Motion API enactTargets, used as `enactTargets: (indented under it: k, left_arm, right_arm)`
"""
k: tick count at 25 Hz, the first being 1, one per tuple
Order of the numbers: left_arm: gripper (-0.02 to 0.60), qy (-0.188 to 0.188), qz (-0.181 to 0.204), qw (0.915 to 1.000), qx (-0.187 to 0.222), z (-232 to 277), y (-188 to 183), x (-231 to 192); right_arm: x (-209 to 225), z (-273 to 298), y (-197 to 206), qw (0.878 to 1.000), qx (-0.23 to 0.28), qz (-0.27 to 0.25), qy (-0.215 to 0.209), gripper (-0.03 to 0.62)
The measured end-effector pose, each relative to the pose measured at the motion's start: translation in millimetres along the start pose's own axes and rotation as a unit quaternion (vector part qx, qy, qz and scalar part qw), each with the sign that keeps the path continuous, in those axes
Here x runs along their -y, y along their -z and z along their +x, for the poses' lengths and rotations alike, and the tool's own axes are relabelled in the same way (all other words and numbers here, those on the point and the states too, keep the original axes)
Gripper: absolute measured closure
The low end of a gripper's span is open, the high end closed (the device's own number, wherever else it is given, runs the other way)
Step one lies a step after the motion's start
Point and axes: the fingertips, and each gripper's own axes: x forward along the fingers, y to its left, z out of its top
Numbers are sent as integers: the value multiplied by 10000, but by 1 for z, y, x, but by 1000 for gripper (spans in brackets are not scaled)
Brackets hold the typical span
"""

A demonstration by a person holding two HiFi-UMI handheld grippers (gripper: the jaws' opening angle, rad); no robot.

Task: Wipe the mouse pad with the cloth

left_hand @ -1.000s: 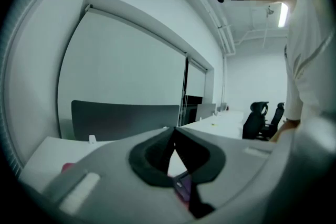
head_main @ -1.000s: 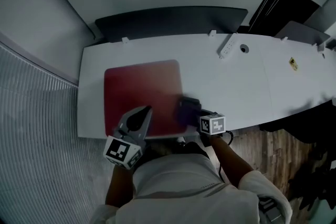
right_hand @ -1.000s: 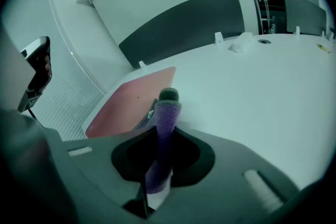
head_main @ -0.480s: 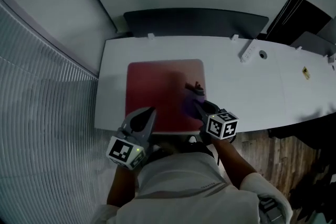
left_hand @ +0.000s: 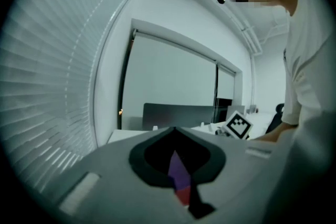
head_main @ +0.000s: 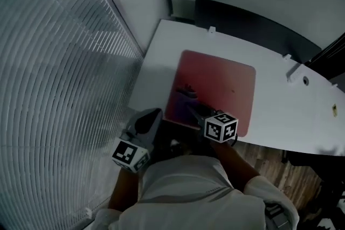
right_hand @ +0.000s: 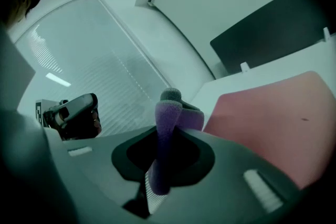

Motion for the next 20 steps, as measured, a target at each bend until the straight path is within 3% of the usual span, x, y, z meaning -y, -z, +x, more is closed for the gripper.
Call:
enactTargets:
  k: [5, 10, 15, 20]
  left_arm:
    - [579, -479, -87, 9988, -23, -52, 21, -47]
    - [579, -605, -270, 9978, -53, -75, 24, -61]
    - [578, -395, -359, 9985, -82, -68, 31, -63]
    - [579, 150, -275, 9994, -157, -26, 30, -44]
  right_arm:
    - [-16, 80, 57, 9965, -785, 125, -242, 545]
    - [0, 122, 105, 9893, -1377, 489, 60, 545]
    - [44, 104, 126, 9838, -1529, 601, 724, 545]
    - [85, 53, 122, 9798, -1324, 895, 1205, 545]
